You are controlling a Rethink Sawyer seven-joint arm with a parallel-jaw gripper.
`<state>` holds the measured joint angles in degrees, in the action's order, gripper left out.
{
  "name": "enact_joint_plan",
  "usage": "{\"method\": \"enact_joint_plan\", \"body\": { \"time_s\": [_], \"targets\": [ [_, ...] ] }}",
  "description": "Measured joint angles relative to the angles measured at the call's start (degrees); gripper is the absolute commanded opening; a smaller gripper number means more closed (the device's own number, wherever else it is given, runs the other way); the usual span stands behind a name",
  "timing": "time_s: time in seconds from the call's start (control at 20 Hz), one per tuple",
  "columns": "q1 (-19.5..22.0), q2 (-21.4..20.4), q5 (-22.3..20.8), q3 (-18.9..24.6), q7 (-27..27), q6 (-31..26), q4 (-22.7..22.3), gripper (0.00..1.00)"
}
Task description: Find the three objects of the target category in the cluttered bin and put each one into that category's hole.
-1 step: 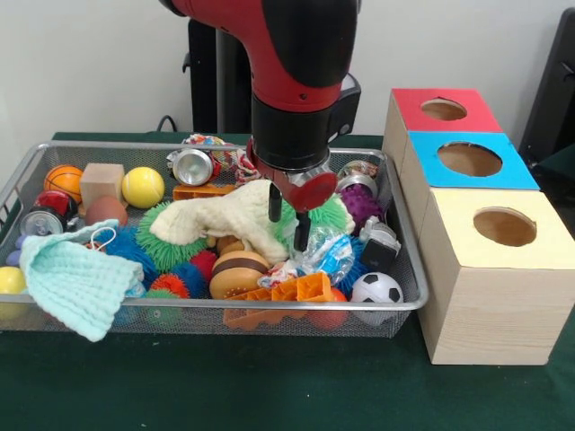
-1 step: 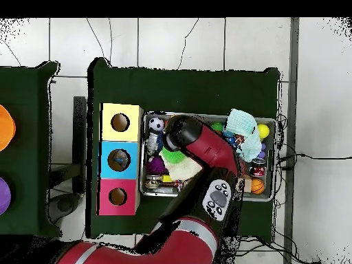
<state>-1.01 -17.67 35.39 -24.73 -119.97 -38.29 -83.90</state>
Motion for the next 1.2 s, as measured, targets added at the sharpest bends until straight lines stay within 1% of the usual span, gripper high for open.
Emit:
{"method": "enact_joint_plan", "body": {
  "time_s": [0.35,1.2],
  "targets": [
    [0.6,-0.8,0.0,0.9,0.0,2.9,-2.2,1.0],
    [0.8,-1.2,0.0,1.4,0.0,2.9,-3.2,1.0]
  ]
}}
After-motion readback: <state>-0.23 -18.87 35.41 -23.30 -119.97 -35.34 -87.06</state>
